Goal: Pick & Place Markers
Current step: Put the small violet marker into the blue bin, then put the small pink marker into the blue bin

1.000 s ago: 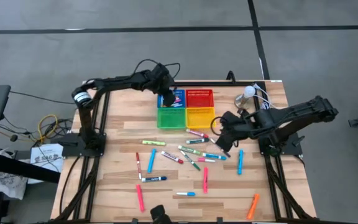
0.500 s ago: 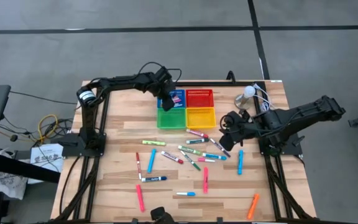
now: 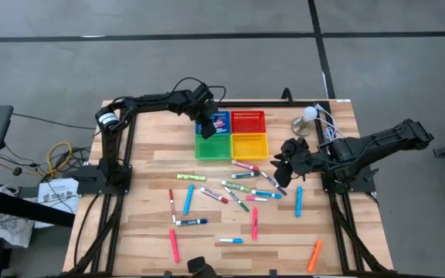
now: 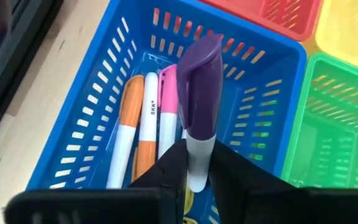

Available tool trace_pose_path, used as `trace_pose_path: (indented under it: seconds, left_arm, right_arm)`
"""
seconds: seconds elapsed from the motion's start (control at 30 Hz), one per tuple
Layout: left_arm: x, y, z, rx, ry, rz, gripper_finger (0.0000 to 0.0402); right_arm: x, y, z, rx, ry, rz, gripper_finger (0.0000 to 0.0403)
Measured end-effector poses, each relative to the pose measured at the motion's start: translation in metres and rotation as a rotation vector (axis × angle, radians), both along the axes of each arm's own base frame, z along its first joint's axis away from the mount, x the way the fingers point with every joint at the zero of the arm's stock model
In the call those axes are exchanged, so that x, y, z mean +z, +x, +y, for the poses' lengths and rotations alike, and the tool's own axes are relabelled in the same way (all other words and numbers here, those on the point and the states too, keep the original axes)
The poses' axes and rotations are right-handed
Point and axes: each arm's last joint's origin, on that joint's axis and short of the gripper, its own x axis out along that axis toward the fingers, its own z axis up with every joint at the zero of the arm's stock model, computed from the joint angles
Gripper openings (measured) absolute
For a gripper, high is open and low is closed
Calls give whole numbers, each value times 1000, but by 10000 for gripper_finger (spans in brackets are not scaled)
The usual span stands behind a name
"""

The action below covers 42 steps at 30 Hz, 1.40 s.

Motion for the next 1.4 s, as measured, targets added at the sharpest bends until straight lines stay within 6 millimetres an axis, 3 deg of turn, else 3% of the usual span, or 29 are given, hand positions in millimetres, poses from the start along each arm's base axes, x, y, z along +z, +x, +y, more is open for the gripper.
trace_pose_path:
  seconds: [0.23, 0.5, 0.67, 0.87, 1.03, 1.17, 1.4]
  left_arm:
    - [0, 1, 0, -26, 19, -4, 79]
    - [3, -1, 1, 2, 39, 7, 130]
    - [47, -10, -9, 64, 63, -78, 147]
    - [123, -40, -49, 53, 125, -279, 148]
    - [155, -76, -89, 32, 142, -404, 146]
    - [162, -104, -116, 43, 106, -478, 145]
    - [147, -141, -148, 51, 40, -582, 145]
  right_arm:
    - [0, 0, 0, 7, -7, 5, 115]
    - [0, 0, 0, 12, -11, 5, 115]
    - [0, 1, 1, 21, 0, 4, 115]
    - [-2, 0, 7, 137, 176, 42, 115]
    - [-2, -1, 14, 145, 370, 61, 115]
    - [-2, -5, 26, 152, 421, 66, 115]
    - [6, -2, 47, 178, 423, -77, 115]
